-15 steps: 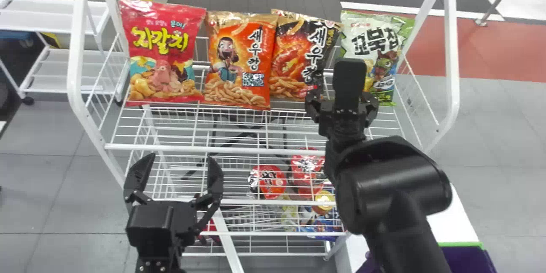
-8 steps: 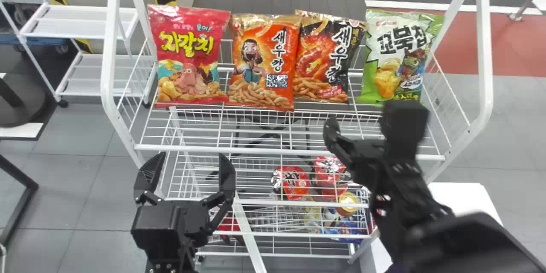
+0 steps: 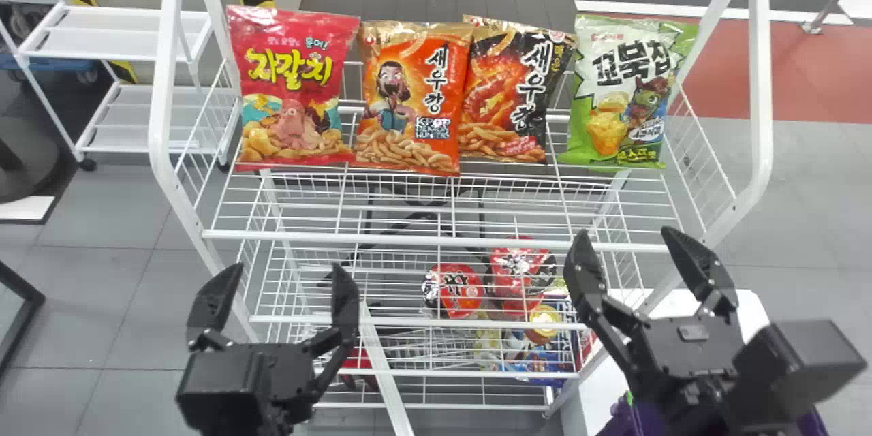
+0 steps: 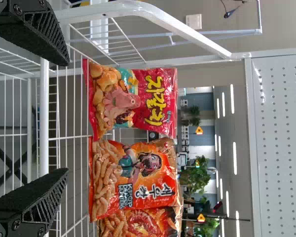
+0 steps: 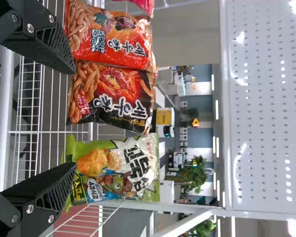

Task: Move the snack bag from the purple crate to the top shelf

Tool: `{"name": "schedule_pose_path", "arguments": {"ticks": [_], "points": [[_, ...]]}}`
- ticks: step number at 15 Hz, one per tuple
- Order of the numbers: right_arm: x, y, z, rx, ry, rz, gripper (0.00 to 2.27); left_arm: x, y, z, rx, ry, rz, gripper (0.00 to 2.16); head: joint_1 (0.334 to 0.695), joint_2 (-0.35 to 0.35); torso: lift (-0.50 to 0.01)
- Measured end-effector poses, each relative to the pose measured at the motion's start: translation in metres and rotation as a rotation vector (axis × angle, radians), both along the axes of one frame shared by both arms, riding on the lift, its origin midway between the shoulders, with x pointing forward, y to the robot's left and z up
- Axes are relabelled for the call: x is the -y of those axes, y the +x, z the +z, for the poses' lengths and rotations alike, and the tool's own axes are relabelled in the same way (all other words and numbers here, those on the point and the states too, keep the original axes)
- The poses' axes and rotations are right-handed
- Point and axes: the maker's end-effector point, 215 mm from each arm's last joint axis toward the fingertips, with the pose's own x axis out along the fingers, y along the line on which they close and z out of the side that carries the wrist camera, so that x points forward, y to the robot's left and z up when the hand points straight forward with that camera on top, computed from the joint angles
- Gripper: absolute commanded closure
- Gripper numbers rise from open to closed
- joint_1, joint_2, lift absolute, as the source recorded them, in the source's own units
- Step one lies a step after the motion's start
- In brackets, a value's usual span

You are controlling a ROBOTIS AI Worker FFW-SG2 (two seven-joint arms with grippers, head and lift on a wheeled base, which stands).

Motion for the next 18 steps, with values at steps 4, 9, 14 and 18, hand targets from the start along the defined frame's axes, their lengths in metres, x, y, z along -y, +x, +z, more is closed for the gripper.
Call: {"name": "schedule_pose_path", "arguments": {"ticks": [4, 9, 14, 18], "points": [[0.007, -0.021, -0.038, -0.097, -0.028, 0.052, 0.19, -0.007, -0.015, 0.01, 0.03, 0.004, 0.037, 0.03, 0.695, -0.072, 0.0], [0.018, -0.041, -0.061, -0.114, -0.061, 0.076, 0.19, -0.003, -0.015, 0.014, 0.029, 0.0, 0.033, 0.03, 0.695, -0.107, 0.0], [0.011, -0.045, -0.047, -0.073, -0.021, 0.108, 0.21, 0.003, -0.016, 0.01, 0.003, -0.001, 0.014, 0.03, 0.695, -0.11, 0.0], [0.016, -0.043, -0.042, -0.058, 0.011, 0.098, 0.21, 0.002, -0.016, 0.007, -0.008, 0.008, 0.018, 0.03, 0.695, -0.115, 0.0]]}}
